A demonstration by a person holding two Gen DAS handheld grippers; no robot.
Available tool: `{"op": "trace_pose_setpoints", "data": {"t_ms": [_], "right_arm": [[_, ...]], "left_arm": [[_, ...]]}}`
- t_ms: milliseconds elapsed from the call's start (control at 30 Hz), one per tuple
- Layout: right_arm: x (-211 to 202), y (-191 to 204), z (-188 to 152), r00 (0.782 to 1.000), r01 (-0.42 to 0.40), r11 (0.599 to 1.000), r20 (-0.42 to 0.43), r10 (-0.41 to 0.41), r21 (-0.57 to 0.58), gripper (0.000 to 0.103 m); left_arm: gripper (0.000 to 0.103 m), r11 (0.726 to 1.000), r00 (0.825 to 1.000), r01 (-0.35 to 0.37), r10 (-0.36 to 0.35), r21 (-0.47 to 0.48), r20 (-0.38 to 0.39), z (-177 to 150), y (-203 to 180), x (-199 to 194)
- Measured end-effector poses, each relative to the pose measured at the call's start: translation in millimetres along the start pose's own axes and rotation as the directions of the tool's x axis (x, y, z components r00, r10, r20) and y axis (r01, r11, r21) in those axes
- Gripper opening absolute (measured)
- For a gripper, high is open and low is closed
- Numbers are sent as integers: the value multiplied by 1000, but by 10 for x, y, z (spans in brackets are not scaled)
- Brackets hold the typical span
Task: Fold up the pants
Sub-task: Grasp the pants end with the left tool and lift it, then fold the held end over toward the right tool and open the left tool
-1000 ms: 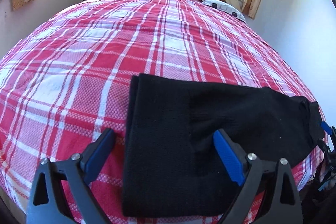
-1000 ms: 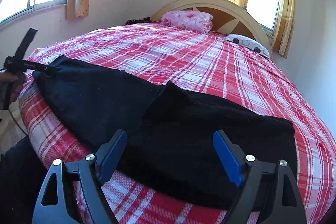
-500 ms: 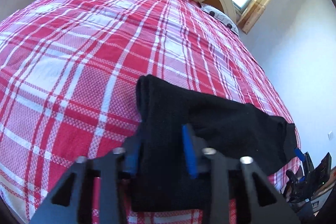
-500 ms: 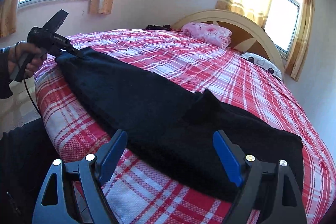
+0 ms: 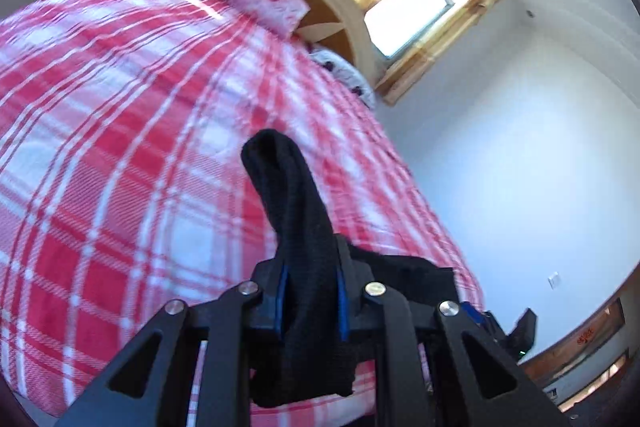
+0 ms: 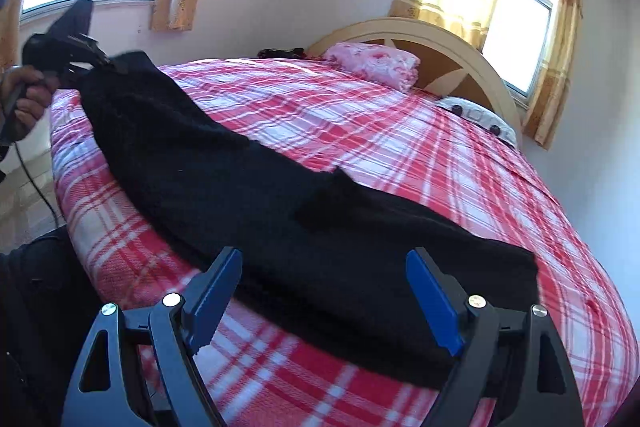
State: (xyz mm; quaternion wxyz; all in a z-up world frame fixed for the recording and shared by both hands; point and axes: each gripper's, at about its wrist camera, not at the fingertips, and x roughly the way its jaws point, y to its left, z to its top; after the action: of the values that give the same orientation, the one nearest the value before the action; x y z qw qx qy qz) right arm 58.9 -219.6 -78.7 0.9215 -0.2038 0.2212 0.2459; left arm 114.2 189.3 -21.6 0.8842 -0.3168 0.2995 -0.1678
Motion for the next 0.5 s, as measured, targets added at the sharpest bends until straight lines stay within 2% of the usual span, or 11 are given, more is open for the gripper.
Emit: {"op": "trace_pose_setpoints", "data": {"t_ms": [133, 233, 367, 433, 500], "right_arm": [[-62, -361, -67, 997, 76, 994, -17, -75, 83, 85], [-136, -673, -130, 989, 146, 973, -18, -145, 179, 85], [-228, -1024, -311, 977, 209, 922, -28, -211, 327, 85], [-249, -1165, -416, 968, 247, 887, -49, -248, 389, 85], [-280, -1339, -541, 958, 275, 836, -64, -278, 475, 85]], "left_arm": [[19, 993, 997, 71, -69, 90, -29, 82, -596, 207], [19, 981, 988, 146, -137, 126, -73, 94, -1038, 443], [19, 963, 972, 225, -211, 149, -106, 123, -1563, 748], [19, 953, 964, 251, -231, 172, -129, 124, -1800, 923], [19, 947, 958, 264, -237, 181, -160, 70, -1971, 1087]]}}
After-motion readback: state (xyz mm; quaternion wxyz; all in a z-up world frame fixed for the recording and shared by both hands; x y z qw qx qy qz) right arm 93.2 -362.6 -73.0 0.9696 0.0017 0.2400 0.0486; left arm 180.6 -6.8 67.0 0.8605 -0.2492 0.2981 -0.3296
